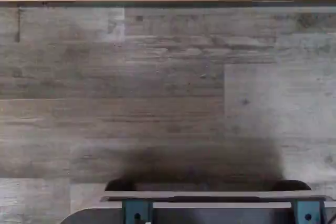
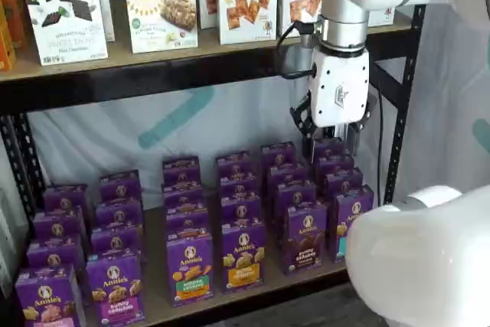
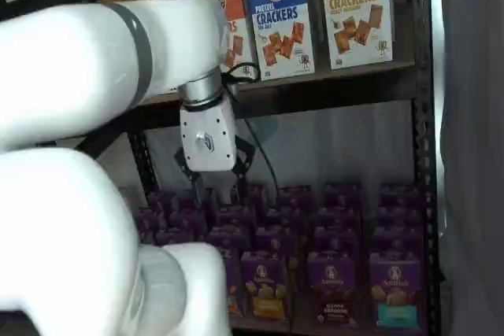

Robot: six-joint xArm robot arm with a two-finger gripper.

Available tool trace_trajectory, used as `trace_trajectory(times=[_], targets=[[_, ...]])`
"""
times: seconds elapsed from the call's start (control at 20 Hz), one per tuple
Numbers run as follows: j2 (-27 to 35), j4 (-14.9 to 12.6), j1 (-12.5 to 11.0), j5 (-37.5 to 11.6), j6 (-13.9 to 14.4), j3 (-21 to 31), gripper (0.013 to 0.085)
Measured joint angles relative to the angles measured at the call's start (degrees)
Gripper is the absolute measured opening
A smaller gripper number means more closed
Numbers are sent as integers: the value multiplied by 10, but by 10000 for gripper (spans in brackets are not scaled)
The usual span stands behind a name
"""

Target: Pick up the purple box with a brown patch in the center, on the bottom shelf, the fifth box from the left

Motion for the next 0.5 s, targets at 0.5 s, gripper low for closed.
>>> trace_trajectory(times=[0.5], targets=[[12,-7,4,-8,5,3,850]])
